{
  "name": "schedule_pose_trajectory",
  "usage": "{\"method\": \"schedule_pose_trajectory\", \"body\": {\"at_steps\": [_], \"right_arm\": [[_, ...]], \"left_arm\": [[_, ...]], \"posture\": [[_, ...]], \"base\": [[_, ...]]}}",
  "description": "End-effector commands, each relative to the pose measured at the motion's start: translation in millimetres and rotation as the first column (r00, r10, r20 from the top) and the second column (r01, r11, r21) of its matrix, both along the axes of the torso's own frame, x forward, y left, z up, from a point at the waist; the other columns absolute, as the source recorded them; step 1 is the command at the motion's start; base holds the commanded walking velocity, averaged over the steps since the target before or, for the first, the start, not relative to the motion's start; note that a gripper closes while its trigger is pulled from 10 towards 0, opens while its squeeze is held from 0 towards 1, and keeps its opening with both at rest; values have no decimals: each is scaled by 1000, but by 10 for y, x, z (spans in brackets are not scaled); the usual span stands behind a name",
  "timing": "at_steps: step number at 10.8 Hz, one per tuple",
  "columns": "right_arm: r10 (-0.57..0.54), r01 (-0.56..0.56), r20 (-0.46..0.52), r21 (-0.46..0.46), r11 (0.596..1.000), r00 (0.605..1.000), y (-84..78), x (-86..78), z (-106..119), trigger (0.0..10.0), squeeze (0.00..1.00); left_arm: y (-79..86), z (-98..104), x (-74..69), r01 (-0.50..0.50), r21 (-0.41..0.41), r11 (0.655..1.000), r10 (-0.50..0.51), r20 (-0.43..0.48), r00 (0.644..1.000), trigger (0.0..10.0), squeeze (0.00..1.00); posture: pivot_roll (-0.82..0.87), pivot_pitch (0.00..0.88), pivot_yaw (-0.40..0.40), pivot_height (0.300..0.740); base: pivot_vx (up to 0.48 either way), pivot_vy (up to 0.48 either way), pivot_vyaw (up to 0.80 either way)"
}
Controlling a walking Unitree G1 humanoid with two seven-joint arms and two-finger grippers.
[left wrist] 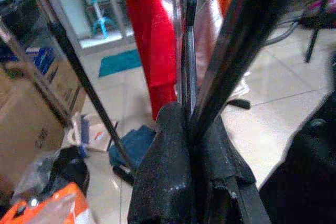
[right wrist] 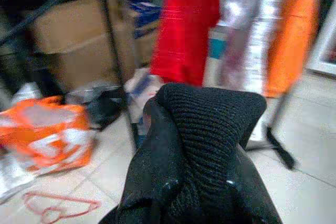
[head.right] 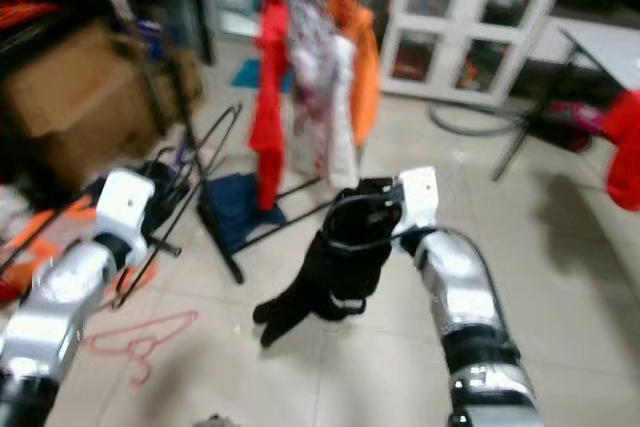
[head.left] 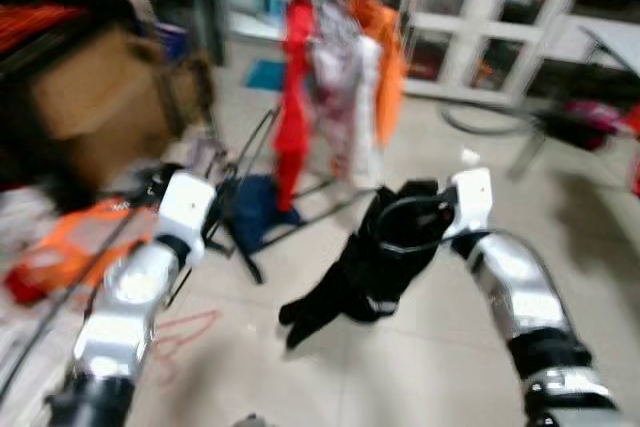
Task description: Hang hanger
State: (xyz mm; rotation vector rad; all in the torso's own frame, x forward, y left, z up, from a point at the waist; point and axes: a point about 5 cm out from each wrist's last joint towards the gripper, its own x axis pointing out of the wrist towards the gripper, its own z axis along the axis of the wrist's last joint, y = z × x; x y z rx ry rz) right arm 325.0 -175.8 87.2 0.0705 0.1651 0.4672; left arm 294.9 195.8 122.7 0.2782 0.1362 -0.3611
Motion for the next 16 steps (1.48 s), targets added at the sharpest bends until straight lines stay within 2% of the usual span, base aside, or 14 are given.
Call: {"method": "schedule_pose_trajectory", "body": {"at_steps": [1, 2, 4, 6, 7, 9, 10, 11, 14, 15, 16], "right_arm": [[50, -50, 44, 8, 999, 998, 10, 34, 133, 0, 573], [153, -151, 64, -27, 988, 986, 109, 66, 242, 0, 576], [219, -218, 17, -14, 976, 976, 167, 45, 179, 0, 573], [238, -237, 5, -26, 971, 971, 192, 12, 129, 0, 573], [249, -249, 6, -48, 967, 968, 159, 6, 133, 0, 569], [268, -266, 20, -76, 961, 963, 81, 12, 180, 0, 573], [325, -320, 25, -116, 940, 945, 65, -13, 201, 0, 569], [360, -353, 22, -137, 925, 933, 72, -29, 215, 0, 561], [476, -467, 10, -176, 867, 880, 153, -103, 268, 0, 557], [517, -506, 8, -191, 841, 856, 179, -137, 290, 0, 553], [579, -564, 13, -215, 798, 815, 205, -186, 375, 0, 549]], "left_arm": [[-47, 130, 37, 54, -5, 999, -54, 20, 998, 10000, 0], [-52, 247, 25, 177, 20, 984, -177, 8, 984, 10000, 0], [-186, 179, -149, 371, -44, 928, -374, -112, 921, 10000, 0], [-200, 57, -463, 548, -87, 832, -549, -269, 791, 10000, 0], [-125, 91, -574, 590, -98, 801, -589, -309, 747, 10000, 0], [0, 164, -648, 607, -99, 789, -600, -339, 725, 10000, 0], [33, 167, -708, 636, -98, 765, -621, -370, 691, 10000, 0], [42, 139, -720, 647, -95, 757, -626, -391, 675, 10000, 0], [146, 26, -649, 639, -10, 769, -570, -463, 678, 10000, 0], [174, 5, -630, 639, 7, 769, -560, -475, 679, 10000, 0], [221, 6, -578, 642, 39, 765, -547, -488, 681, 10000, 0]], "posture": [[0, 0, -28, 740], [3, 0, -28, 740], [11, 0, -33, 740], [9, 0, -28, 740], [11, 0, -25, 740], [14, 0, -27, 740], [10, 0, -31, 740], [9, 0, -35, 740], [3, 0, -39, 740], [-1, 2, -35, 740], [-6, 6, -32, 740]], "base": [[0, 0, 0], [0, 0, 0], [0, 0, 0], [0, 0, 0], [0, 0, 0], [0, 0, 0], [0, 0, 0], [0, 0, 0], [0, 0, 0], [0, 0, 0], [0, 0, 0]]}}
